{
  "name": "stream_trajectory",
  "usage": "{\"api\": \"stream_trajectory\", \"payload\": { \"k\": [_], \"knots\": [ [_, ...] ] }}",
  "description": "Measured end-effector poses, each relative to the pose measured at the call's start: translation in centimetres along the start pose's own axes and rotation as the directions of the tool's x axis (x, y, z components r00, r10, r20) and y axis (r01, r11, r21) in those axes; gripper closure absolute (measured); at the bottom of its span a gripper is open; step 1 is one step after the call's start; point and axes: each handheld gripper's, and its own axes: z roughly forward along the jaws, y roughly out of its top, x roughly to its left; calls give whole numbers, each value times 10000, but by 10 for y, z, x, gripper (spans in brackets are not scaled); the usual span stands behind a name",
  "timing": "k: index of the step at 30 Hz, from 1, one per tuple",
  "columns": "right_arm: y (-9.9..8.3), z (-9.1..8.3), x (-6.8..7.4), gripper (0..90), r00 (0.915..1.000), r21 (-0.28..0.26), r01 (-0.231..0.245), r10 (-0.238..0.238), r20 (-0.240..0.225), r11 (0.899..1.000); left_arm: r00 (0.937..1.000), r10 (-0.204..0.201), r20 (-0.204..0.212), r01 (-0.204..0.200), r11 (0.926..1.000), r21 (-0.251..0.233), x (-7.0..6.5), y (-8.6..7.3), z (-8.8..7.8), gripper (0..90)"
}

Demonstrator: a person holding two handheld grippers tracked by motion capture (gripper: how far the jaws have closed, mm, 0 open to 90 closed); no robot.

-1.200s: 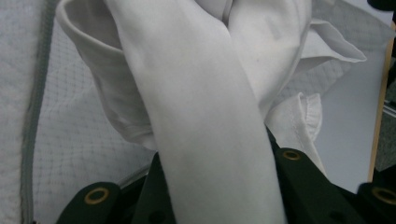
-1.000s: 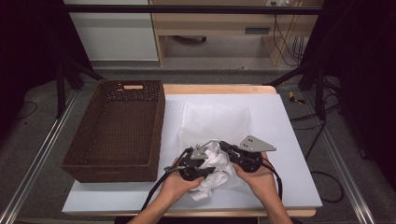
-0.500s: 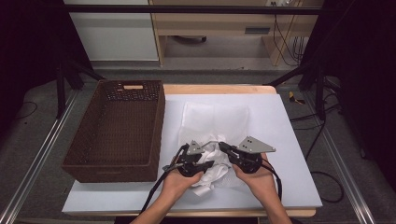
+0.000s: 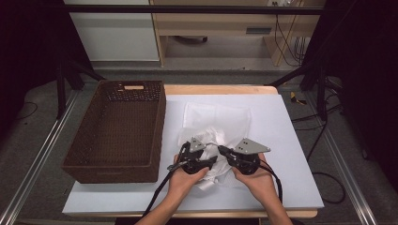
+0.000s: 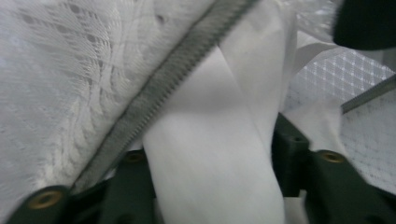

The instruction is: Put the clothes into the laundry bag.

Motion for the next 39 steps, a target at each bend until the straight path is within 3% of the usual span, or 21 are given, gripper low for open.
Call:
{"api": "stream_trajectory", "payload": {
  "k": [2, 6, 10, 20, 24, 30, 39],
  "knots": [
    [-1, 0, -1, 893, 10000, -2, -31, 31, 57, 10000, 9999, 99, -89, -99, 9999, -43, -1, -1, -4, 351],
    [-2, -1, -2, 893, 9999, 68, -33, 32, 127, 10000, 9996, 202, -177, -208, 9992, -355, -2, -2, -17, 266],
    [-3, 1, -3, 892, 9998, 106, -60, 58, 180, 9999, 9996, 275, 19, -274, 9985, -472, -6, -5, -31, 252],
    [-2, 3, 1, 890, 9996, 83, -27, 25, 275, 10000, 9964, 834, -182, -848, 9915, -982, -17, -17, -77, 256],
    [1, 6, 8, 890, 9998, 87, 88, -90, 195, 9999, 9877, 1525, -336, -1548, 9848, -784, -25, -32, -98, 259],
    [4, 9, 18, 891, 9994, 76, 333, -332, -32, 9994, 9939, 1077, -238, -1093, 9907, -809, -23, -48, -118, 277],
    [8, 5, 32, 891, 9968, -101, 650, -654, -460, 9978, 9964, 803, -255, -810, 9963, -292, -17, -60, -115, 325]
  ]
}}
